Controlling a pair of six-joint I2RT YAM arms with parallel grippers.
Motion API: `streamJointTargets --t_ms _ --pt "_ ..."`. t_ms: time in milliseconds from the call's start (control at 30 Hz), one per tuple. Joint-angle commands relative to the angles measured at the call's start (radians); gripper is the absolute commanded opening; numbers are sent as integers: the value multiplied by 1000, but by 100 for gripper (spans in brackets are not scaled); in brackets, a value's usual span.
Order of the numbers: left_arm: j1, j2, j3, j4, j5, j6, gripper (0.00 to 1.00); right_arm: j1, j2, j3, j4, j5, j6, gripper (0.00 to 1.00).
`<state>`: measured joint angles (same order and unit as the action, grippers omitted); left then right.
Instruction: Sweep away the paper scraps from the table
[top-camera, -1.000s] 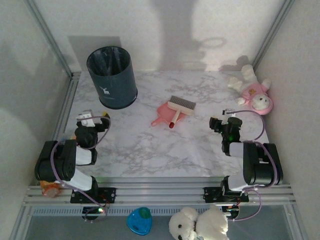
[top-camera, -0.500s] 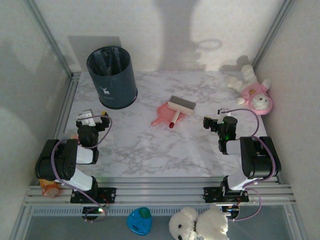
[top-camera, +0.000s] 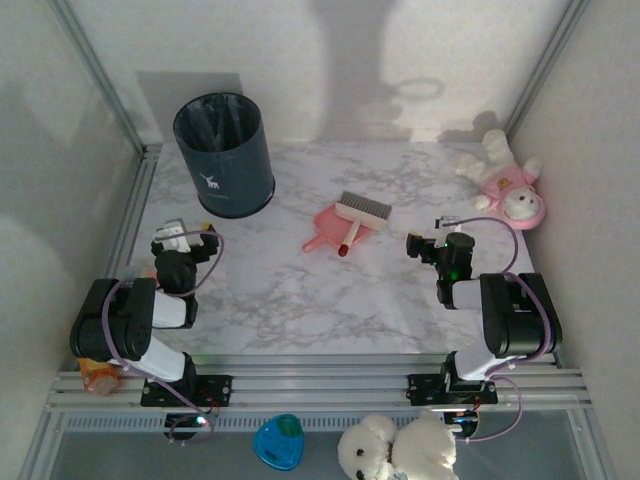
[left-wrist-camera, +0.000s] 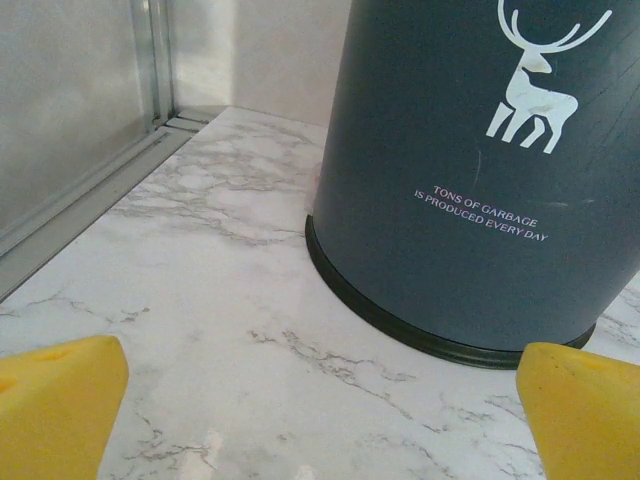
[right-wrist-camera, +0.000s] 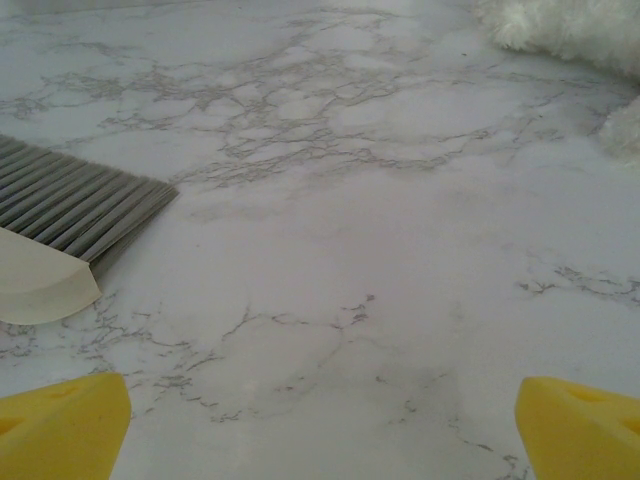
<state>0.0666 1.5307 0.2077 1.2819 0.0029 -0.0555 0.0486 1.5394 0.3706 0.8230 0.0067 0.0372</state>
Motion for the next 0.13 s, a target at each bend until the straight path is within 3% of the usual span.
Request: streamJointTargets --t_ms 0,100 --pt "-9 4 16 6 -14 3 99 0 5 19 21 19 -16 99" --pt "-10 4 17 5 -15 2 100 0 5 19 21 18 -17 99"
